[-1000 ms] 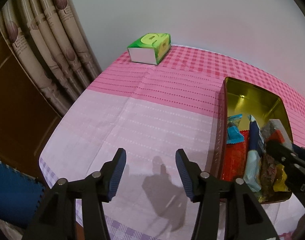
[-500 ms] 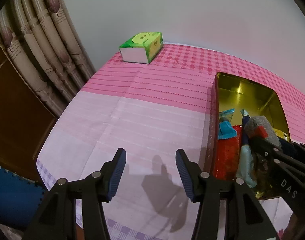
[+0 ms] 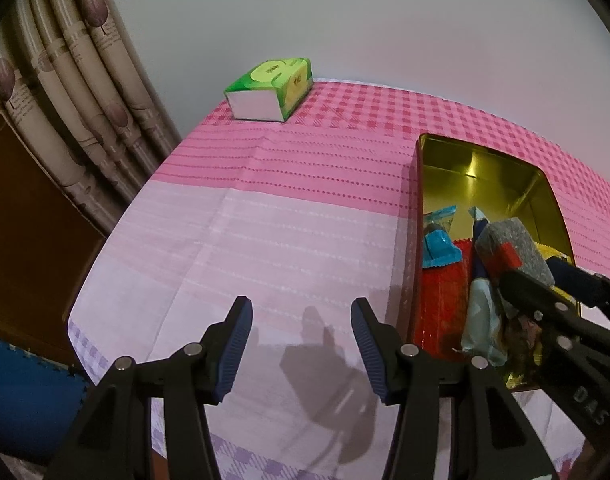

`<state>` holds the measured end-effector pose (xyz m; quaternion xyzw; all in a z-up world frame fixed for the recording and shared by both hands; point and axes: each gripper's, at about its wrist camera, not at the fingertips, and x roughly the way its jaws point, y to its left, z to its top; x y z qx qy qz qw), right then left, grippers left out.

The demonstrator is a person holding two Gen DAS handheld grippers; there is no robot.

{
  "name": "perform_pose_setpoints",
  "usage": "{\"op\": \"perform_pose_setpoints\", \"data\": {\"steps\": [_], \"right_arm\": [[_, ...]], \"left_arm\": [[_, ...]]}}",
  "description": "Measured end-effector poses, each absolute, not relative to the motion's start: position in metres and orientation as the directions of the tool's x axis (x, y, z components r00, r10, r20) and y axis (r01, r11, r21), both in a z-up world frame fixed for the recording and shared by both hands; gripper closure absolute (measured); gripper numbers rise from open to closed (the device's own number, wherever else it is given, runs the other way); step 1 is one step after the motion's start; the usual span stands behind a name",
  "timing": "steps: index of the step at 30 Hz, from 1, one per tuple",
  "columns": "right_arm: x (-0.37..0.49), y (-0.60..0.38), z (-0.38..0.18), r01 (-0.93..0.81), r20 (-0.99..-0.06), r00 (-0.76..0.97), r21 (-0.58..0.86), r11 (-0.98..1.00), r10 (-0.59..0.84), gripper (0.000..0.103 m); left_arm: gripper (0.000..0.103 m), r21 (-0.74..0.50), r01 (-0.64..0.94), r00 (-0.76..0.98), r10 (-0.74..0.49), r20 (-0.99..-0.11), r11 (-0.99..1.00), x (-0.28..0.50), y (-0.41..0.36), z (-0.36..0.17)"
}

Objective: Organize snacks
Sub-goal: 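Carry the grey red-tagged block into the gold tin and open the right gripper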

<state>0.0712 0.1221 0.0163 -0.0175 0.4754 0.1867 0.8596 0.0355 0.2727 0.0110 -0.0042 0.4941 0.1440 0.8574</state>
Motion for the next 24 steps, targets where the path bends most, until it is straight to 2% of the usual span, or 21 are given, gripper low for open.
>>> {"op": "perform_pose_setpoints", "data": {"steps": [5,9,14,24], "right_arm": [[0.061,0.113,0.026,-0.339,-0.809,0.503,0.139,0.931,0.304,0.041],[0.051,0.103,0.035,-0.333,-0.797,0.534,0.108,0.937,0.281,0.027],[0.041,0.088,0.041,-0.305,-0.794,0.558,0.076,0.949,0.242,0.017],[0.031,0.068,0.023,-0.236,-0.837,0.521,0.05,0.97,0.17,0.013]], "left_arm": [[0.05,0.136,-0.242,0.469,0.238,-0.85,0.961,0.035,0.27,0.011],[0.05,0.137,-0.234,0.465,0.235,-0.854,0.962,0.035,0.267,0.01],[0.05,0.146,-0.221,0.464,0.236,-0.854,0.964,0.034,0.263,0.01],[0.05,0.164,-0.201,0.461,0.241,-0.854,0.966,0.034,0.256,0.008]]}}
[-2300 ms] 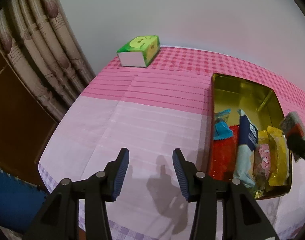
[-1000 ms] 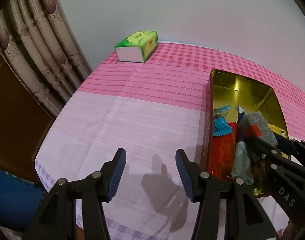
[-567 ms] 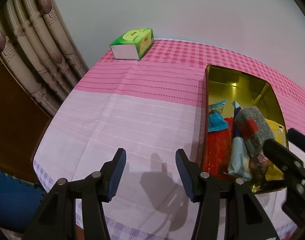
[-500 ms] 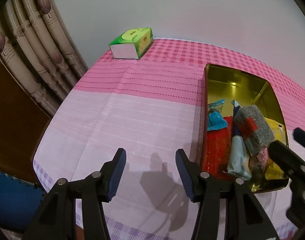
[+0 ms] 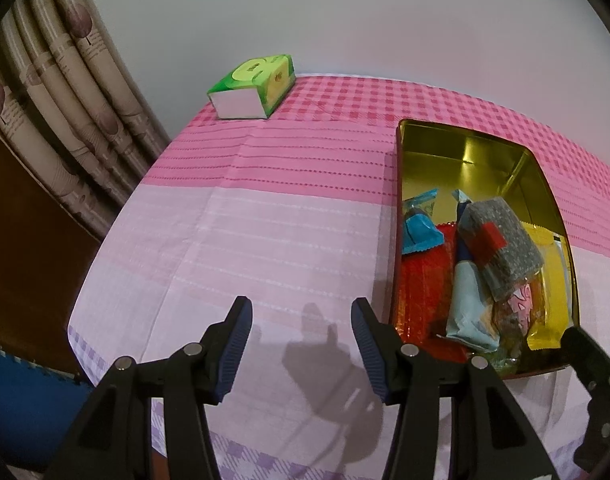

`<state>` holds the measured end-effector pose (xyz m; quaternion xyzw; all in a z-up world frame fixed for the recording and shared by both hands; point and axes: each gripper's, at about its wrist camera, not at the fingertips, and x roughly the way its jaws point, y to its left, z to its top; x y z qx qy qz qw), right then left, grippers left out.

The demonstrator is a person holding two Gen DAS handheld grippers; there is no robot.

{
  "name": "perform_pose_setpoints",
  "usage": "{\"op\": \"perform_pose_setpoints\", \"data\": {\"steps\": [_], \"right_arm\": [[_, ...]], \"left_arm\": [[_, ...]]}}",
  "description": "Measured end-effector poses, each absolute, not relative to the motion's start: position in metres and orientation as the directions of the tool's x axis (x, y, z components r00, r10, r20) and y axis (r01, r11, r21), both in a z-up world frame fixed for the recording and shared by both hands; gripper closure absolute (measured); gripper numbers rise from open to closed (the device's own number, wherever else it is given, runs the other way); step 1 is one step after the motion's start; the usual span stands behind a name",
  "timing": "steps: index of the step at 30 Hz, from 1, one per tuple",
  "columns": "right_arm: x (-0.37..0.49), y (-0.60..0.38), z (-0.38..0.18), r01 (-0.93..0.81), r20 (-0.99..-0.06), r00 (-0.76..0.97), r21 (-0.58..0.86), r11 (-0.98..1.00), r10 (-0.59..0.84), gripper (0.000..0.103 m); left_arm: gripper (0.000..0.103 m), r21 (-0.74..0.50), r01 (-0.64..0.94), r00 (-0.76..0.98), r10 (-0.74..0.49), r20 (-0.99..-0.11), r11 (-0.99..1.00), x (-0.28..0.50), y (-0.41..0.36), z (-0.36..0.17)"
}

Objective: Organize snacks

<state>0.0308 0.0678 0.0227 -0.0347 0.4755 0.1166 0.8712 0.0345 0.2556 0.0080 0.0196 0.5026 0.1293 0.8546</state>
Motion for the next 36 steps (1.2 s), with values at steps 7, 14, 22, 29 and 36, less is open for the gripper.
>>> {"op": "perform_pose_setpoints", "data": {"steps": [7,14,22,29,36], "right_arm": [[0.028,0.067,0.012,-0.24,-0.854,0.496,0.038,0.97,0.156,0.012],[0.028,0.067,0.006,-0.245,-0.866,0.476,0.038,0.969,0.155,0.012],[0.027,0.069,0.002,-0.251,-0.874,0.459,0.044,0.967,0.159,0.012],[0.027,0.071,0.0,-0.255,-0.876,0.454,0.044,0.966,0.16,0.012],[0.026,0.072,-0.002,-0.261,-0.879,0.448,0.043,0.964,0.161,0.012]], "left_arm": [[0.05,0.174,-0.194,0.458,0.246,-0.854,0.965,0.034,0.254,0.007],[0.05,0.183,-0.188,0.456,0.25,-0.854,0.965,0.034,0.252,0.006],[0.05,0.192,-0.186,0.456,0.258,-0.852,0.963,0.035,0.251,0.005],[0.05,0.199,-0.183,0.455,0.263,-0.851,0.963,0.034,0.251,0.006],[0.05,0.201,-0.182,0.455,0.264,-0.851,0.963,0.035,0.25,0.005]]}}
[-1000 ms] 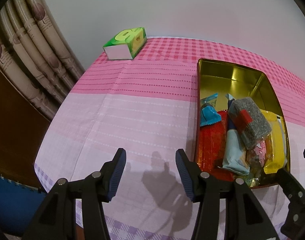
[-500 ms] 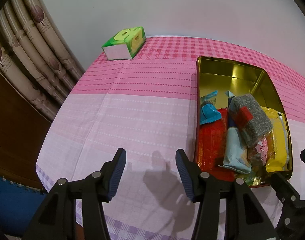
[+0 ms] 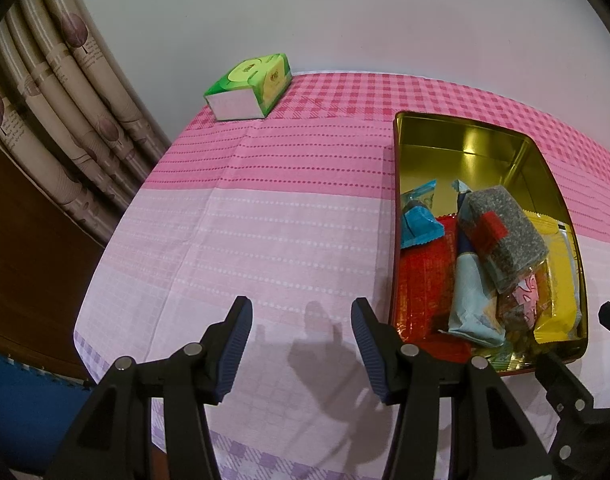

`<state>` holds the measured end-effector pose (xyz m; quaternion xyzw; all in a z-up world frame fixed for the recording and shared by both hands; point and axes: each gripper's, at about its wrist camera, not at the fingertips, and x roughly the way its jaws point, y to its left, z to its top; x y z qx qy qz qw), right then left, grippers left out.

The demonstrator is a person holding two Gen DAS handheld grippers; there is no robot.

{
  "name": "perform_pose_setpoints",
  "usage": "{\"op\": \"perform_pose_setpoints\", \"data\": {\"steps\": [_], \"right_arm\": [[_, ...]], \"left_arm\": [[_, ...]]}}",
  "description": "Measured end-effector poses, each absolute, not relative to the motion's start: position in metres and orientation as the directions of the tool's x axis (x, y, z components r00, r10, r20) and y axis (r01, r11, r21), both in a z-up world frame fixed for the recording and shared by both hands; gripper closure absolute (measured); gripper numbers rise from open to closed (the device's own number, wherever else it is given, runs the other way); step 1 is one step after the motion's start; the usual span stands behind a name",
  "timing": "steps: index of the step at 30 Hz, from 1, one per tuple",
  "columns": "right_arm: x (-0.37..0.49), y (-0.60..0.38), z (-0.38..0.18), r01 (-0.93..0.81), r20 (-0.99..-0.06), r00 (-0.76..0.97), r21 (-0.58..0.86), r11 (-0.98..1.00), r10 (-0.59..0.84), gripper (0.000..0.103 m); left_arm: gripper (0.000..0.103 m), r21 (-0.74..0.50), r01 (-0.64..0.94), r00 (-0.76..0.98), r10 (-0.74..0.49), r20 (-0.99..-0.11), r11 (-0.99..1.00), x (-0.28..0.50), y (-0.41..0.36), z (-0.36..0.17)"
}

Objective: Organize snacks

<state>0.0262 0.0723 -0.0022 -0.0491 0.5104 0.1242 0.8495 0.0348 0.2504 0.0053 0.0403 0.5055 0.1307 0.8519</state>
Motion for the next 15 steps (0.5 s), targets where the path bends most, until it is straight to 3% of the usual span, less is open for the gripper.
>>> {"op": "perform_pose_setpoints", "data": {"steps": [15], "right_arm": [[0.0261,0.073,-0.0058,-0.262,-0.884,0.438,0.048,0.964,0.163,0.012]], "left_arm": [[0.05,0.202,-0.179,0.452,0.262,-0.853,0.963,0.0346,0.2503,0.0041]]}}
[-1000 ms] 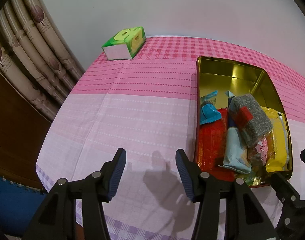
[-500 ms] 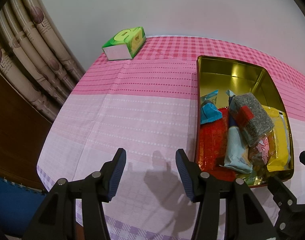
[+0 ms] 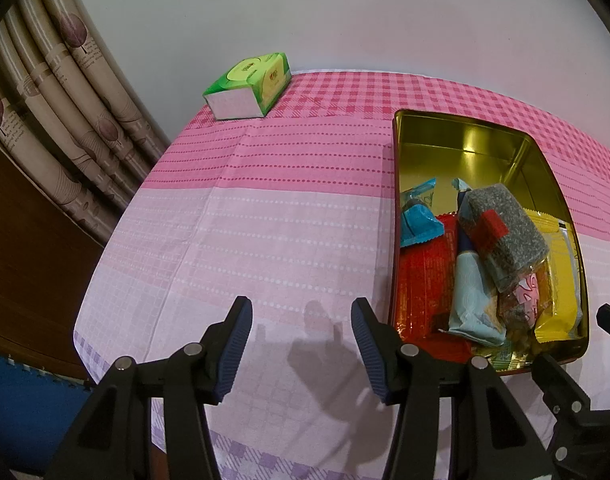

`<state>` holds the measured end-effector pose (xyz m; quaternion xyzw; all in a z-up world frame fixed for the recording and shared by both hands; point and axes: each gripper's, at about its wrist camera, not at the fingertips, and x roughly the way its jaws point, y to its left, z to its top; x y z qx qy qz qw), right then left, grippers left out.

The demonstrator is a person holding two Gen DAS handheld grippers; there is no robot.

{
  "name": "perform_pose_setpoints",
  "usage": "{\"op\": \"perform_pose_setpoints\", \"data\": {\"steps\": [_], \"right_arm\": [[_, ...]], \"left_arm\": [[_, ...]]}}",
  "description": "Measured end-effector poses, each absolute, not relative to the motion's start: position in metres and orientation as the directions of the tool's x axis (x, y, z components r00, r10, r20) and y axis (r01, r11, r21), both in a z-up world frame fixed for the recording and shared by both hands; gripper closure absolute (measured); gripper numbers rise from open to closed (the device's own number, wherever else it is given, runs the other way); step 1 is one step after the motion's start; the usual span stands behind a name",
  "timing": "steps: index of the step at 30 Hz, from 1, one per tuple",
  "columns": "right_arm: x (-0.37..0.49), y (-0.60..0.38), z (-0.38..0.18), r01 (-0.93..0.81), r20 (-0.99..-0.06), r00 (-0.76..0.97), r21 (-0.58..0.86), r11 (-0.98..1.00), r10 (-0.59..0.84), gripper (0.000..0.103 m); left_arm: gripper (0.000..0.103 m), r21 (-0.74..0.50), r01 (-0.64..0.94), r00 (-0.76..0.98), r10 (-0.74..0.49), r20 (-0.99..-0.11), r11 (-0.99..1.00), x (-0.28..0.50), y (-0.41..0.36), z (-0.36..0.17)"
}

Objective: Organize snacks

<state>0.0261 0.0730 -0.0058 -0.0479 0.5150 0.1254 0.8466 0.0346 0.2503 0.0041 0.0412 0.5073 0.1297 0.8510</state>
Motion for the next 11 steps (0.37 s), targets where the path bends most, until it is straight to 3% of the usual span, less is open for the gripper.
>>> {"op": "perform_pose_setpoints", "data": {"steps": [11], "right_arm": [[0.0256,0.074,-0.0069,-0.264,-0.886,0.433,0.052,0.963,0.167,0.012]], "left_arm": [[0.05,0.205,-0.177,0.454,0.264,-0.851,0.963,0.0352,0.2497,0.0037]]}}
